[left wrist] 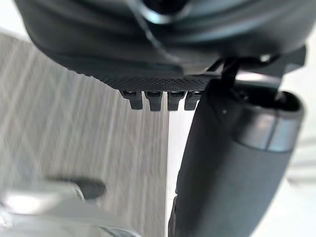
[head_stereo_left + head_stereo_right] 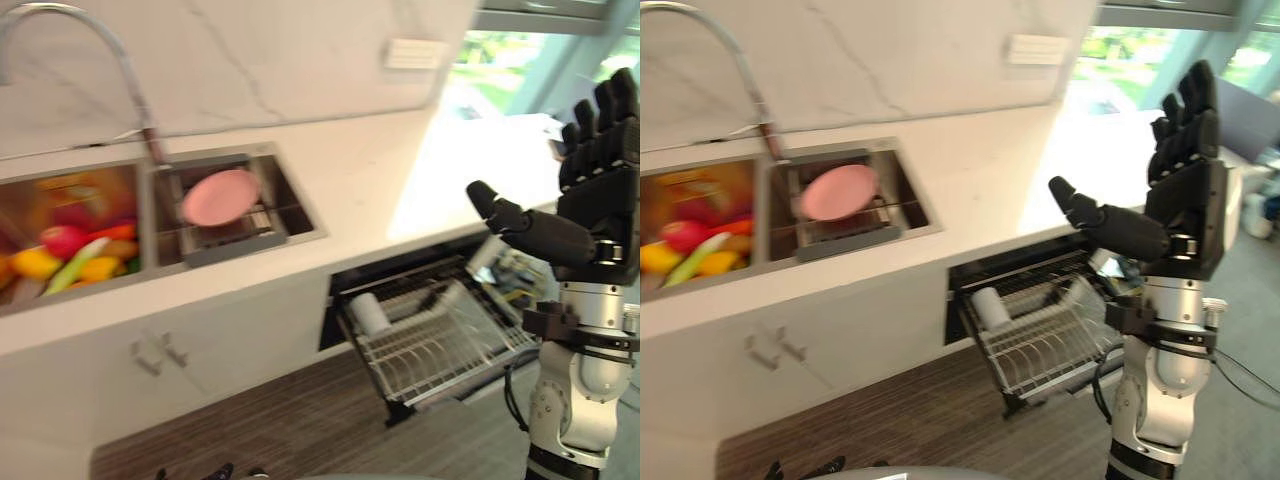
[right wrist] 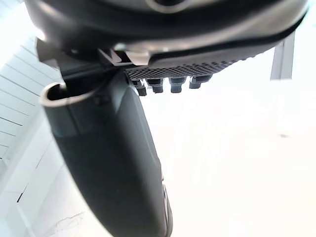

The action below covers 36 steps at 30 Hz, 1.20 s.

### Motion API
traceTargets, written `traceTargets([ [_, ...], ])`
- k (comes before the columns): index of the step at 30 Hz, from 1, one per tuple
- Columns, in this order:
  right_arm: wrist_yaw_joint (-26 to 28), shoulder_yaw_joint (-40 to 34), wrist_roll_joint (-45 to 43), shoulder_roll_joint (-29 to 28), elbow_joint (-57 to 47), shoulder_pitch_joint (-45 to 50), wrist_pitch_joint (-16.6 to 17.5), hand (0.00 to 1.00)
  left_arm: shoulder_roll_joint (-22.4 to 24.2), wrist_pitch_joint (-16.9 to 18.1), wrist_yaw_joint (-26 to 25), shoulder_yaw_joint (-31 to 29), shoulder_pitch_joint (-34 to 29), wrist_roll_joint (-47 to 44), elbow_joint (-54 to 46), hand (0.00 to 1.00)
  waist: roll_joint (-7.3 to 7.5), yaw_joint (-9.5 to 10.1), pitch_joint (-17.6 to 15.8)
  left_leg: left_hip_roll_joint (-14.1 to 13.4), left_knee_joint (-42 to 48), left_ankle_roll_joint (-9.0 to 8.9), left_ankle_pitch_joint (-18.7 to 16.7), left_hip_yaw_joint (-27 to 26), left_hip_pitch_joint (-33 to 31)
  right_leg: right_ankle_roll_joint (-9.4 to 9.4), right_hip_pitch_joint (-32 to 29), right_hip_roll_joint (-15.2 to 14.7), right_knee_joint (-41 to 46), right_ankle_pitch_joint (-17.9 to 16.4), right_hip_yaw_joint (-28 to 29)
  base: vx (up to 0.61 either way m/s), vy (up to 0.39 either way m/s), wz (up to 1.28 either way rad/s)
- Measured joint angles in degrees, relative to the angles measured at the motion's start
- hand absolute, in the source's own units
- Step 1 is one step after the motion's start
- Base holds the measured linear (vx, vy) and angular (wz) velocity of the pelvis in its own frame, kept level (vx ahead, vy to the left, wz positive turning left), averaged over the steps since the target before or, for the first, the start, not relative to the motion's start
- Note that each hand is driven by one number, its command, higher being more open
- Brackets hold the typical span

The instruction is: Walk over to the sink, pick up the cup, carry it to the dishwasher, place the cup inside the dishwasher, then close the dishwasher door

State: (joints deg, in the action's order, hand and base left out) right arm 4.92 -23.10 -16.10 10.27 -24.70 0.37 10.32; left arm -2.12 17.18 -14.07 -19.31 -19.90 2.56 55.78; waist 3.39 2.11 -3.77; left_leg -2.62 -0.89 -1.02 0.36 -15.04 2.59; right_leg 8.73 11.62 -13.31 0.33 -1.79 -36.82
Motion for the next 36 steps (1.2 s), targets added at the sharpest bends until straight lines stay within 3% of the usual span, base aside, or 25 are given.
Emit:
traceTargets([
  [1, 0.0, 0.2, 0.0, 0.0, 0.7, 0.1, 0.0, 1.0, 0.0, -0.1, -0.5, 1.0, -0.3, 0.4, 0.7, 1.0, -0.36, 0.33, 0.0, 1.1, -0.7, 0.48, -0.2, 0.6, 0.2, 0.79, -0.5, -1.3, 2.4, -0.7, -0.6, 0.06, 0.156, 0.38],
  [3, -0.1, 1.5, 0.0, 0.0, 2.4, 1.0, 0.0, 1.0, -0.1, -2.2, -1.1, 3.2, -0.3, 0.6, 3.0, 1.0, -1.76, 0.06, -0.4, 2.0, -1.6, 1.99, -0.9, 2.1, 1.0, 0.47, -5.0, -6.0, 16.1, -1.8, 0.4, 0.08, 0.239, 0.41],
  [4, 0.0, 1.8, 0.0, -0.4, 2.5, 1.9, 0.1, 1.0, -0.6, -2.6, -1.5, 4.0, -0.4, 1.3, 3.4, 1.0, -1.81, -0.08, -0.5, 2.3, -1.5, 2.68, -1.3, 2.6, 1.5, -0.46, -7.4, -8.3, 23.3, -1.7, 2.3, 0.06, 0.201, 0.26],
  [5, 0.0, 2.1, 0.0, -0.7, 2.5, 2.6, 0.2, 1.0, -1.1, -2.9, -1.6, 4.7, -0.4, 1.8, 3.4, 1.0, -1.74, -0.19, -0.6, 2.7, -1.2, 3.19, -1.7, 3.2, 1.8, -3.2, -9.2, -9.6, 27.9, -1.5, 4.6, 0.07, 0.171, 0.33],
  [6, 0.1, 2.4, 0.0, -1.2, 2.5, 3.5, 0.5, 1.0, -1.9, -3.5, -1.5, 6.4, -0.1, 1.9, 3.4, 1.0, -0.93, -0.96, -1.2, 3.0, -0.7, 4.03, -2.4, 4.5, 2.7, -6.83, -12.9, -9.9, 35.3, -0.7, 12.1, 0.11, 0.099, 0.58],
  [7, 0.2, 2.7, 0.0, -1.8, 2.5, 4.2, 0.8, 1.0, -3.1, -4.4, -1.3, 7.5, 0.6, 1.9, 3.3, 1.0, -0.59, -2.26, -1.4, 2.7, -0.7, 4.39, -2.5, 6.6, 3.0, -5.22, -15.9, -5.9, 39.4, -4.2, 21.0, 0.13, 0.058, 0.73],
  [8, 0.1, 2.6, 0.0, -1.8, 2.4, 4.6, 1.0, 1.0, -3.6, -4.8, -1.1, 8.1, 1.1, 1.9, 3.3, 1.0, -0.39, -2.93, -1.4, 2.5, -0.7, 4.7, -2.3, 7.7, 3.0, -4.46, -16.7, -3.5, 40.1, -6.0, 24.0, 0.16, -0.006, 0.87],
  [10, -0.4, 1.9, 0.0, -1.8, 1.2, 5.5, 1.2, 1.0, -4.1, -5.5, -0.8, 8.7, 2.9, 2.6, 3.3, 1.0, -0.2, -4.04, -1.3, 2.1, -0.9, 4.45, -2.2, 10.8, 3.5, -4.45, -18.6, 3.8, 36.0, -10.9, 28.9, 0.16, -0.025, 0.75],
  [12, -0.4, 1.9, 0.0, -1.8, -0.1, 6.1, 1.2, 1.0, -4.1, -5.6, -0.9, 9.1, 3.7, 3.2, 3.1, 1.0, -0.23, -4.12, -1.3, 2.1, -0.9, 3.78, -2.2, 11.5, 3.8, -5.45, -19.6, 5.9, 29.5, -11.5, 28.8, 0.16, -0.065, 0.36],
  [14, -0.4, 1.9, -0.2, -1.8, -0.6, 7.0, 1.3, 1.0, -4.4, -5.7, -1.0, 10.4, 4.3, 3.3, 2.8, 1.0, -0.46, -4.48, -1.5, 1.4, -0.6, 2.78, -3.2, 12.9, 4.0, -6.11, -22.0, 7.7, 21.7, -10.3, 30.1, 0.19, -0.137, 0.31],
  [16, -0.6, 1.9, -0.7, -1.9, -0.6, 7.8, 1.4, 1.0, -5.1, -5.7, -1.0, 10.7, 4.3, 4.3, 2.6, 1.0, 0.41, -4.62, -2.0, 1.1, 2.0, 1.18, -5.7, 13.7, 4.0, -6.16, -22.7, 7.8, 15.1, -4.8, 32.9, 0.21, -0.182, 0.25],
  [17, -1.2, 1.7, -0.6, -1.6, -0.4, 8.3, 2.2, 1.0, -5.9, -5.9, -0.9, 10.8, 4.6, 4.4, 2.9, 1.0, 0.68, -4.65, -2.5, 1.1, 4.4, 0.01, -8.3, 14.0, 4.4, -6.07, -21.6, 7.7, 15.1, 0.3, 32.7, 0.21, -0.198, 0.22],
  [20, -3.3, 0.3, -0.6, -1.5, -0.4, 8.5, 2.5, 1.0, -4.9, -6.5, -0.5, 11.1, 4.7, 5.5, 2.6, 1.0, -2.23, -4.68, -2.6, -2.8, 5.3, -2.15, -10.1, 13.9, 4.7, -7.87, -20.1, 11.1, 14.5, -1.1, 30.7, 0.23, -0.187, 0.09],
  [22, -5.1, -1.0, -0.6, -1.5, -0.6, 8.6, 2.5, 1.0, -4.7, -7.1, -0.4, 10.6, 5.5, 5.3, 2.6, 1.0, -2.71, -4.83, -2.7, -5.0, 5.9, -3.33, -11.0, 13.1, 5.1, -9.04, -19.4, 13.0, 14.6, -2.7, 29.8, 0.22, -0.158, 0.07],
  [24, -5.3, -1.4, -0.6, -1.5, -1.0, 8.6, 2.5, 1.0, -4.5, -7.0, -0.2, 9.6, 5.7, 4.9, 2.6, 1.0, -2.84, -4.66, -2.8, -5.9, 9.1, -3.73, -12.8, 12.9, 4.6, -9.54, -19.0, 13.7, 15.4, -5.4, 29.5, 0.15, -0.097, 0.08],
  [26, -5.1, -1.4, -0.6, -1.5, -1.1, 8.9, 2.5, 1.0, -3.5, -6.9, -0.1, 7.7, 6.1, 3.2, 2.6, 1.0, -2.64, -4.78, -2.7, -6.0, 17.7, -3.75, -14.1, 11.9, 1.4, -9.8, -17.5, 13.5, 14.4, -5.9, 29.2, 0.12, -0.061, 0.12],
  [27, -4.9, -1.3, -0.6, -1.5, -2.0, 9.6, 2.4, 1.0, -2.4, -6.8, -0.5, 6.3, 6.2, 1.5, 1.9, 1.0, -2.85, -4.57, -2.9, -6.6, 28.7, -3.59, -14.1, 10.9, -3.3, -9.83, -15.4, 13.3, 12.9, -5.9, 29.2, 0.1, -0.057, 0.1],
  [29, -3.8, -1.1, -0.9, -1.6, -5.4, 11.1, 2.4, 1.0, 0.5, -6.2, -1.4, 3.7, 4.9, -0.3, -1.5, 1.0, -4.64, -4.4, -3.6, -10.1, 47.1, -3.62, -12.1, 9.0, -11.0, -10.36, -11.3, 14.1, 10.3, -6.2, 28.6, 0.19, 0.0, 0.13],
  [30, -2.8, -1.0, -1.7, -1.9, -5.9, 11.1, 2.5, 1.0, 1.0, -5.5, -1.7, 2.9, 4.5, -0.7, -2.0, 1.0, -4.82, -4.35, -3.6, -11.0, 48.9, -3.22, -13.2, 6.7, -12.3, -10.71, -9.1, 13.6, 9.1, -6.1, 28.8, 0.19, 0.052, 0.07],
  [33, -2.7, -1.4, -1.9, -1.7, -5.9, 10.2, 2.5, 1.0, 0.9, -4.8, -2.0, 2.9, 4.6, -0.1, -2.4, 1.0, -4.43, -4.12, -3.5, -10.4, 39.6, -2.3, -15.5, 1.5, -14.1, -9.85, -6.5, 11.1, 7.3, -6.5, 29.1, 0.24, 0.111, -0.04],
  [34, -2.7, -1.6, -2.5, -1.7, -5.7, 9.3, 2.5, 1.0, 0.9, -4.3, -2.1, 2.8, 4.6, 1.5, -2.7, 1.0, -4.4, -4.0, -3.5, -8.9, 30.2, -2.39, -14.5, -0.6, -15.1, -8.09, -5.9, 9.0, 7.3, -6.8, 29.3, 0.2, 0.148, -0.04],
  [35, -2.6, -1.8, -3.1, -1.7, -5.5, 9.1, 2.5, 1.0, 1.0, -4.2, -2.1, 2.8, 4.6, 2.0, -2.8, 1.0, -4.38, -3.91, -3.5, -8.1, 26.3, -2.59, -13.2, -1.0, -15.3, -7.27, -5.3, 8.3, 7.1, -6.9, 29.4, 0.34, 0.282, -0.1],
  [36, -2.2, -1.8, -5.9, -1.4, -4.8, 9.0, 2.5, 1.0, 1.3, -4.0, -2.2, 2.8, 4.3, 2.0, -3.1, 1.0, -4.4, -3.22, -3.5, -6.8, 20.9, -3.14, -9.9, -1.4, -14.3, -5.14, -4.1, 7.2, 6.5, -7.1, 29.9, 0.41, 0.326, -0.19],
])
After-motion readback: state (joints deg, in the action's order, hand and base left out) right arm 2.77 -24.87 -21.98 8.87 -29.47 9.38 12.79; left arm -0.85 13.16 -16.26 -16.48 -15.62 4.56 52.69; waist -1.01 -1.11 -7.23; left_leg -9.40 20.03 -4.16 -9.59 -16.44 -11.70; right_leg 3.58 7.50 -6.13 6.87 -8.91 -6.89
